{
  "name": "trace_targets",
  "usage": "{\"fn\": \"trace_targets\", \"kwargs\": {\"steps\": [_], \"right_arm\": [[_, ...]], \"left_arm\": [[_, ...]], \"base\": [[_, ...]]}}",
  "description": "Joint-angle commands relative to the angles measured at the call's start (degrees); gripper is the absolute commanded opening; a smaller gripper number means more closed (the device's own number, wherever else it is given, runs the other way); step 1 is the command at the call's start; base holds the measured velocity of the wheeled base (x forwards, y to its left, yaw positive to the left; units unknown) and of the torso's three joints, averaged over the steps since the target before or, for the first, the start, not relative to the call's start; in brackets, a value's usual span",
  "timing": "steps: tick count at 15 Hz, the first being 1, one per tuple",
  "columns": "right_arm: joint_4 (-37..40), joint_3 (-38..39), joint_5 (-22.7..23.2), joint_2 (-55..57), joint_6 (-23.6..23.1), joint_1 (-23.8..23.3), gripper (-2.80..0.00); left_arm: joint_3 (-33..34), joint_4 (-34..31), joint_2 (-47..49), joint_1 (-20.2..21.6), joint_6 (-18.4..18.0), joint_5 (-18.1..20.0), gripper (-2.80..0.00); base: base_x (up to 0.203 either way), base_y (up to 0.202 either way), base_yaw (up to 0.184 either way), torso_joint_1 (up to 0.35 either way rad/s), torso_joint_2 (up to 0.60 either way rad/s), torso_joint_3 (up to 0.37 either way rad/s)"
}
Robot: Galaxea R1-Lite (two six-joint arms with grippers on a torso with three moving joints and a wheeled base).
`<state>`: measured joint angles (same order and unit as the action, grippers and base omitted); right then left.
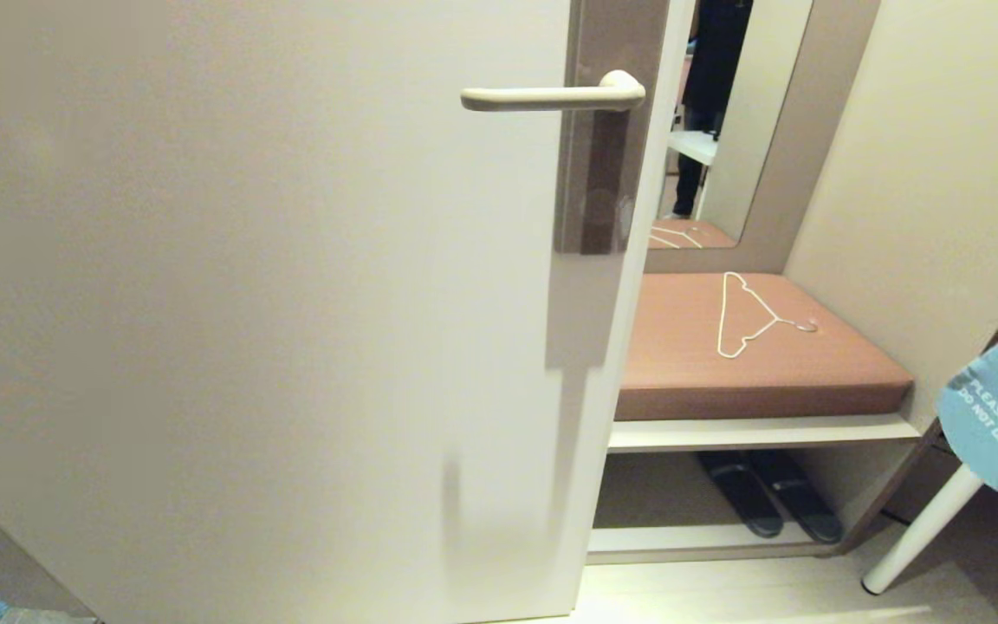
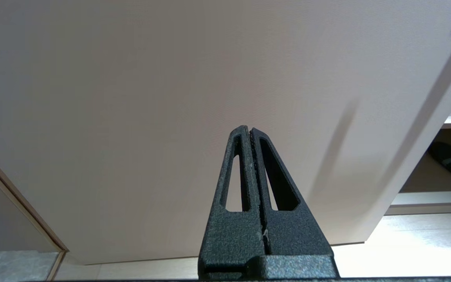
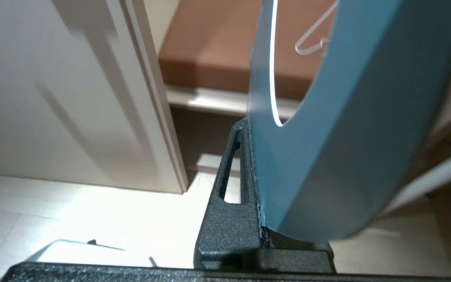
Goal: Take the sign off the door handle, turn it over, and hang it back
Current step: Hand it to the other hand
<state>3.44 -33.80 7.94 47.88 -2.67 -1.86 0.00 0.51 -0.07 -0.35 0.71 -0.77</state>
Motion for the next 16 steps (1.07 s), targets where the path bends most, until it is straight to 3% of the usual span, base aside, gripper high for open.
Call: {"fn": "trace_targets", "kwargs": {"steps": [1, 9, 16], "right_arm": [[-0.14, 5.37, 0.16, -8.05, 0.03, -0.81, -2.80], [-0.44, 22.87, -2.21, -29.83, 0.03, 3.17, -2.80], [0.59, 29.97, -2.48, -45.57, -0.20, 2.56, -2.80]], "left_arm": [[0.00, 0.02, 0.07, 0.00, 0.00, -0.02, -2.80], [0.00, 0.02, 0.07, 0.00, 0.00, -0.02, -2.80], [0.00, 0.02, 0.07, 0.00, 0.00, -0.02, -2.80]], "base": [[0.000, 0.000, 0.000, 0.000, 0.00, 0.000], [0.000, 0.000, 0.000, 0.000, 0.00, 0.000], [0.000, 0.000, 0.000, 0.000, 0.00, 0.000]]}}
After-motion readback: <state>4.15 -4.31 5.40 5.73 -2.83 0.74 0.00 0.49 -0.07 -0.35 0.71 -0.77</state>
